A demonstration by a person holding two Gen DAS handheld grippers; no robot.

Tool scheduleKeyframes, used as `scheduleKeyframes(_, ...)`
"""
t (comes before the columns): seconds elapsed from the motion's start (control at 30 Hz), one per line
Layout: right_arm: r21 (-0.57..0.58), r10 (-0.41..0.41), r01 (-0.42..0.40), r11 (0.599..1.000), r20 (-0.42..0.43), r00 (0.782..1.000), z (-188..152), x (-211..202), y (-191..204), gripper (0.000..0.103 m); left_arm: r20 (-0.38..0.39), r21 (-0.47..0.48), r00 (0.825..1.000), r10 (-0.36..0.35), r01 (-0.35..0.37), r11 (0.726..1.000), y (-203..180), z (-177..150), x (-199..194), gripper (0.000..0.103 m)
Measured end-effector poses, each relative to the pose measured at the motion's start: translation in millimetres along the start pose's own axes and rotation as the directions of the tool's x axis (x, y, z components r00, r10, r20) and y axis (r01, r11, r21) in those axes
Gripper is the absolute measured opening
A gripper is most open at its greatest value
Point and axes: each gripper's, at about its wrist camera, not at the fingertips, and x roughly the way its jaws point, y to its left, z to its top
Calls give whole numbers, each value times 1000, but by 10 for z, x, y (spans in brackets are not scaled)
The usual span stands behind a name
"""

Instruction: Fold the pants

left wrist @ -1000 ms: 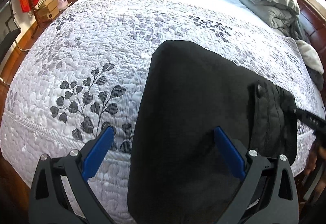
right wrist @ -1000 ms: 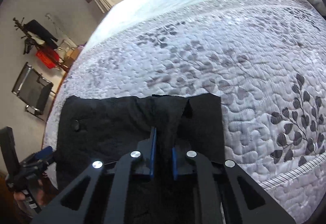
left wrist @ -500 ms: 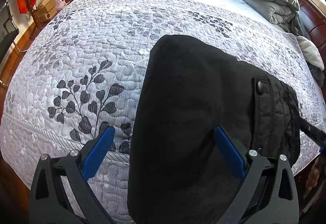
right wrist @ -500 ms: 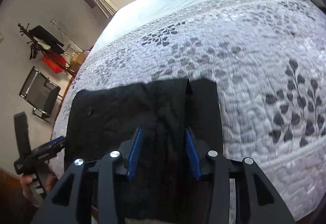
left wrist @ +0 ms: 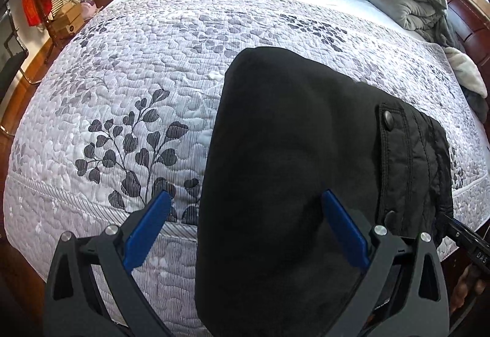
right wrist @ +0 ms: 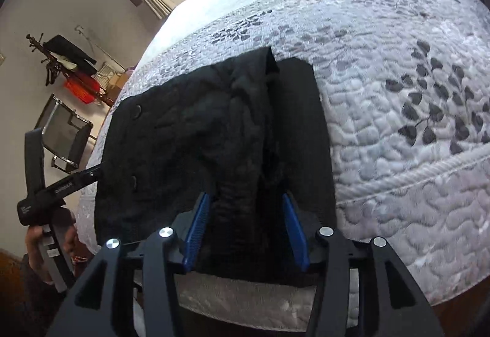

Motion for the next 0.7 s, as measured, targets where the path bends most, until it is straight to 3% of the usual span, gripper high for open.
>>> scheduleKeyframes(0.07, 13, 15, -15, 1000, -3, 1000, -12, 24, -8, 49, 0, 8, 1000, 0, 0, 1000, -14, -21, -21, 98)
scheduleKeyframes(0.1, 11, 19, -19, 1000, -4, 1000, -11, 36, 0, 42, 4, 13, 1000, -4, 4, 1000, -22, -34, -49, 98)
scheduleKeyframes(0.13, 3, 16, -16, 1000, -2, 1000, -10, 48, 17, 41, 9, 16, 1000, -10, 10, 1000, -28, -43, -73, 98)
scheduleKeyframes(0.33, -52, -55, 56, 997, 30, 998, 36, 17, 119, 33, 34, 26, 999, -35, 34, 999, -58, -67, -205, 98)
scheduleKeyframes(0.53, -51, -89, 92, 994, 57, 994, 122, -113, 74, 30, 63, 34, 996, -64, 62, 998, -79, -55, -329, 98)
scheduleKeyframes(0.7, -72, -129, 131, 989, 33, 991, 92, -7, 87, 30, 89, 41, 993, -80, 77, 996, -122, -49, -404, 98)
